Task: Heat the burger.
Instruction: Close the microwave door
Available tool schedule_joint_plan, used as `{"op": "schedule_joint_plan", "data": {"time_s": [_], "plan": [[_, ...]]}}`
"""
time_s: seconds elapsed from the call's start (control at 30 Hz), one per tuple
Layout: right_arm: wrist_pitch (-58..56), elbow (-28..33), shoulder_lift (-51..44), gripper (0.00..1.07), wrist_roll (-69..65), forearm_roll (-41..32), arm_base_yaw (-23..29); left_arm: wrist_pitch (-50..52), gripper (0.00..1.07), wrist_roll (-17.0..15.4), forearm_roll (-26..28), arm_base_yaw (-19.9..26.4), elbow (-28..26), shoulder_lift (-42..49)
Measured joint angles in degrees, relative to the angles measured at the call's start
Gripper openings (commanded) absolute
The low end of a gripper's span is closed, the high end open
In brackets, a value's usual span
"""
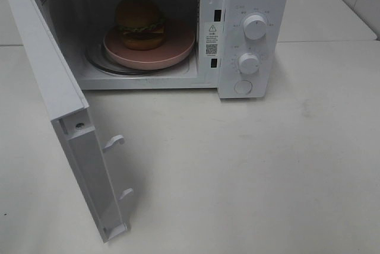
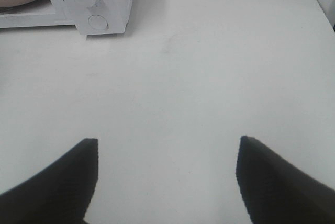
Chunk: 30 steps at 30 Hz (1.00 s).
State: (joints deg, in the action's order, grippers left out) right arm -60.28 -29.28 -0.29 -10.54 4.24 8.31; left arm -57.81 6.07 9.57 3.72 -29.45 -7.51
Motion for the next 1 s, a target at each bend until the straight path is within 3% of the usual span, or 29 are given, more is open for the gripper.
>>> {"op": "schedule_joint_plan", "data": {"time_s": [0.17,0.3,0.33,0.37,0.43,0.47,0.53,0.57,0.6,0.9,1.0], "plan": [[0.0,0.0,0.0,0.73,0.0,0.0,0.0,5.4,0.78,0.5,-0.6,0.0,-0.2,-4.8],[0.0,0.0,0.0,0.73,0.0,0.0,0.0,9.2,0.55,0.7,-1.4,0.0,-0.2,-9.3],[0.0,0.0,0.0,0.73,0.0,0.0,0.0,9.2,0.55,0.7,-1.4,0.0,-0.2,-9.3],[0.0,0.0,0.0,0.73,0.0,0.0,0.0,11.7,0.43,0.9,-1.4,0.0,-0.1,-11.3],[0.0,0.0,0.0,0.73,0.0,0.0,0.0,13.0,0.38,0.9,-1.4,0.0,0.1,-12.1],[0.0,0.0,0.0,0.73,0.0,0.0,0.0,16.7,0.24,0.9,-1.3,0.0,0.8,-14.0],[0.0,0.0,0.0,0.73,0.0,0.0,0.0,17.9,0.18,0.9,-1.3,0.0,1.1,-14.8],[0.0,0.0,0.0,0.73,0.0,0.0,0.0,20.1,0.03,0.9,-1.3,0.0,1.8,-17.0],[0.0,0.0,0.0,0.73,0.0,0.0,0.0,22.2,0.0,0.9,-1.3,0.0,2.5,-19.4],[0.0,0.0,0.0,0.73,0.0,0.0,0.0,33.3,0.0,0.9,-1.3,0.0,6.2,-27.8],[0.0,0.0,0.0,0.73,0.0,0.0,0.0,45.7,0.0,0.9,-1.3,0.0,10.0,-33.2]]}}
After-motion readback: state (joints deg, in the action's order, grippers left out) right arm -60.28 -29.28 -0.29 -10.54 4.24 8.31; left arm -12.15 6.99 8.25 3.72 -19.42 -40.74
